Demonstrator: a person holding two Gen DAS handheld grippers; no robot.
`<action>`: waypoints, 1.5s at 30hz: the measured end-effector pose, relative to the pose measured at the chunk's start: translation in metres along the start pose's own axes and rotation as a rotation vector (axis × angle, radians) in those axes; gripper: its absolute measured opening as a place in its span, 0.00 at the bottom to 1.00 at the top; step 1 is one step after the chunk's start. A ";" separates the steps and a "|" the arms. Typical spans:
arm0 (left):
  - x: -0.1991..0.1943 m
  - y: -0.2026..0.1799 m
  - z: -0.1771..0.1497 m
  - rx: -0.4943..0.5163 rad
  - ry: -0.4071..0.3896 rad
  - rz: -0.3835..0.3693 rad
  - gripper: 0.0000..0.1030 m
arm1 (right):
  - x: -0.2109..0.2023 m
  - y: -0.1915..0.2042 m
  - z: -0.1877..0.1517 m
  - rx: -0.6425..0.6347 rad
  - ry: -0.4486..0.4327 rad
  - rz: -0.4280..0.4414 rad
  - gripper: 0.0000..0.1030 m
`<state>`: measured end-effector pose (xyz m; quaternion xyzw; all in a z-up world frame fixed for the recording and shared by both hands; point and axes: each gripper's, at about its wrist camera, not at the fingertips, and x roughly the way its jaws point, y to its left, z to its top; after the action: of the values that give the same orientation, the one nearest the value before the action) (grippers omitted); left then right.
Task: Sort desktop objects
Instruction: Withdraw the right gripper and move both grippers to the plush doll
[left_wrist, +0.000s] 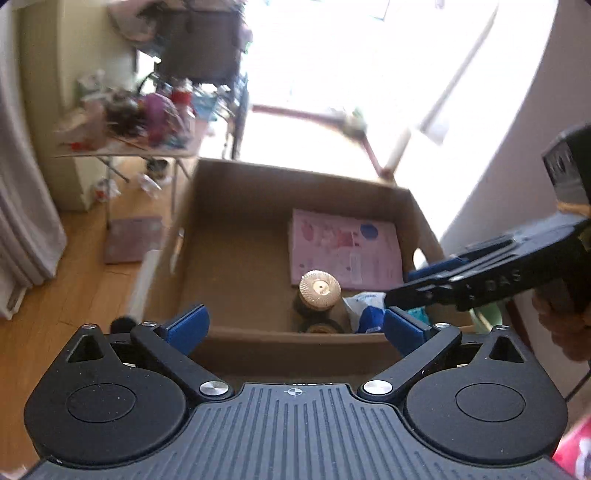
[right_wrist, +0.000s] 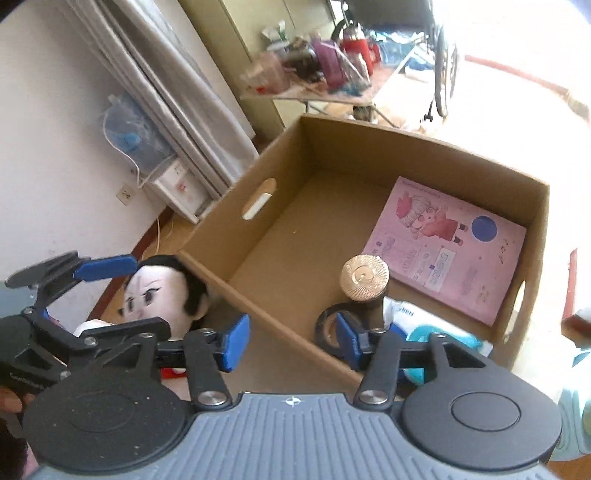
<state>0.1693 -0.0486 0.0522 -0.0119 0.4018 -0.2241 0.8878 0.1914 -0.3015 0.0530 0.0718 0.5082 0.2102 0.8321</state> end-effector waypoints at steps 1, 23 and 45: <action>-0.007 0.000 -0.008 -0.016 -0.022 0.007 1.00 | -0.005 0.004 -0.004 -0.008 -0.006 -0.003 0.54; -0.058 0.090 -0.127 -0.241 -0.101 0.333 1.00 | 0.069 0.116 -0.065 -0.092 -0.088 -0.079 0.91; 0.016 0.154 -0.142 -0.379 0.103 0.079 1.00 | 0.217 0.118 -0.037 0.135 0.116 0.299 1.00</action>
<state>0.1365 0.1061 -0.0857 -0.1514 0.4818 -0.1098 0.8561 0.2124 -0.1070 -0.1019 0.1901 0.5517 0.3010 0.7542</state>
